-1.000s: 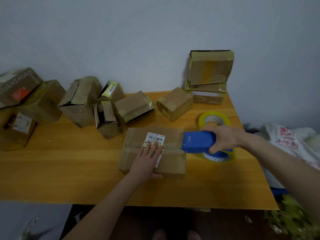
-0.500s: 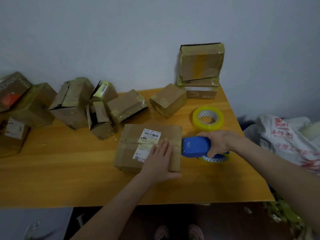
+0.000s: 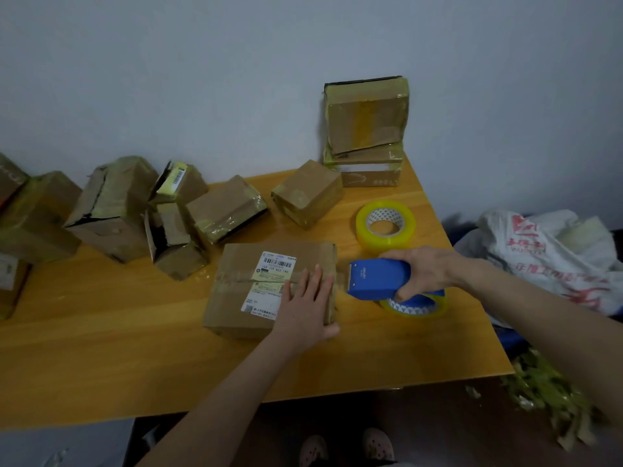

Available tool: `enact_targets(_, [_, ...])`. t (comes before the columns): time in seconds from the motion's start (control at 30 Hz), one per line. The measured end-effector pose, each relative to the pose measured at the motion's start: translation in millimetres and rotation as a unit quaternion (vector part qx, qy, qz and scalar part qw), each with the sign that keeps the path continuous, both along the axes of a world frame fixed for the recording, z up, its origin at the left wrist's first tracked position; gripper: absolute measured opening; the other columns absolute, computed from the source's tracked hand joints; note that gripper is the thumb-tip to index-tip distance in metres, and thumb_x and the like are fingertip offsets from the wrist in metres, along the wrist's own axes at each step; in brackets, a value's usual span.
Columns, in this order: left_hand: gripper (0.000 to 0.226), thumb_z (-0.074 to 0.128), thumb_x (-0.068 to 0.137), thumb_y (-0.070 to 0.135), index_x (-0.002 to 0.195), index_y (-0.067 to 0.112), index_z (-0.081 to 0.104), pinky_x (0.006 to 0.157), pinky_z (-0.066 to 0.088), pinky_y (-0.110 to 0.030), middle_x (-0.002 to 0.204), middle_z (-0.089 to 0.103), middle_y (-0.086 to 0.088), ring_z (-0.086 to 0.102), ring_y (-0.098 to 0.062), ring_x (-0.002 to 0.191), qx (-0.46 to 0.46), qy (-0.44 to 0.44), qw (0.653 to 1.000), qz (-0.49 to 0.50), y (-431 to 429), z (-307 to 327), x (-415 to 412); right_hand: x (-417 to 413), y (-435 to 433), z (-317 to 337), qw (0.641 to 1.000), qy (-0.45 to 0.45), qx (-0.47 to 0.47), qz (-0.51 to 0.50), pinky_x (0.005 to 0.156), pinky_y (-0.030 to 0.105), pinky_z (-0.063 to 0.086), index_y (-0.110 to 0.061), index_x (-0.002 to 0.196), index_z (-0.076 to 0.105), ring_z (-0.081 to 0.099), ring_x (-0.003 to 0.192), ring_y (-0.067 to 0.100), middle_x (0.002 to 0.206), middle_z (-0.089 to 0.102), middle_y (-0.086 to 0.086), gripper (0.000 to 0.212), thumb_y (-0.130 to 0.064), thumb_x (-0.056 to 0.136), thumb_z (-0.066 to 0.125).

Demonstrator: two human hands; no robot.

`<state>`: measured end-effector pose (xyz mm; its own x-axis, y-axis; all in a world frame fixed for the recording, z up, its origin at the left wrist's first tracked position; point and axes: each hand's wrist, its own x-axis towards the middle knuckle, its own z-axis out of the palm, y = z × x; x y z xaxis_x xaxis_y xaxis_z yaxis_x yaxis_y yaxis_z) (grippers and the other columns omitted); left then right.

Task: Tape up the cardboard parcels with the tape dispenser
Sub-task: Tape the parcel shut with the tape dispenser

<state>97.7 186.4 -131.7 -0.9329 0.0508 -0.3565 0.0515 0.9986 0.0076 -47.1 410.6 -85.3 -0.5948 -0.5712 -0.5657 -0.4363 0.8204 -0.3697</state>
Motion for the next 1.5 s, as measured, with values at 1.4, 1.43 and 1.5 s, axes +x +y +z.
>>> enact_targets(1.4, [0.101, 0.036, 0.08, 0.078, 0.151, 0.026, -0.012, 0.117, -0.001, -0.052, 0.159, -0.017, -0.001, -0.01, -0.025, 0.147, 0.021, 0.042, 0.999, -0.003, -6, 0, 3, -14, 10, 30, 0.933, -0.147, -0.203, -0.258, 0.069, 0.024, 0.05, -0.037, 0.103, 0.06, 0.065, 0.092, 0.014, 0.106, 0.064, -0.007, 0.037, -0.025, 0.073, 0.079])
enact_targets(1.43, [0.1, 0.036, 0.08, 0.079, 0.151, 0.028, -0.013, 0.117, 0.0, -0.053, 0.159, -0.016, -0.002, -0.009, -0.026, 0.147, 0.014, 0.045, 0.999, -0.006, -6, 1, 2, -12, 12, 28, 0.925, -0.148, -0.218, -0.274, 0.067, 0.023, 0.049, -0.038, 0.1, 0.06, 0.065, 0.09, 0.013, 0.105, 0.064, -0.008, 0.034, -0.023, 0.075, 0.078])
enact_targets(1.5, [0.095, 0.039, 0.08, 0.078, 0.15, 0.036, -0.011, 0.116, 0.003, -0.056, 0.16, -0.014, -0.005, -0.006, -0.029, 0.147, 0.003, 0.049, 0.999, -0.021, -4, 2, 2, -3, 13, 14, 0.903, -0.152, -0.24, -0.321, 0.071, 0.027, 0.051, -0.033, 0.101, 0.063, 0.065, 0.091, 0.016, 0.105, 0.066, -0.004, 0.032, -0.022, 0.075, 0.077])
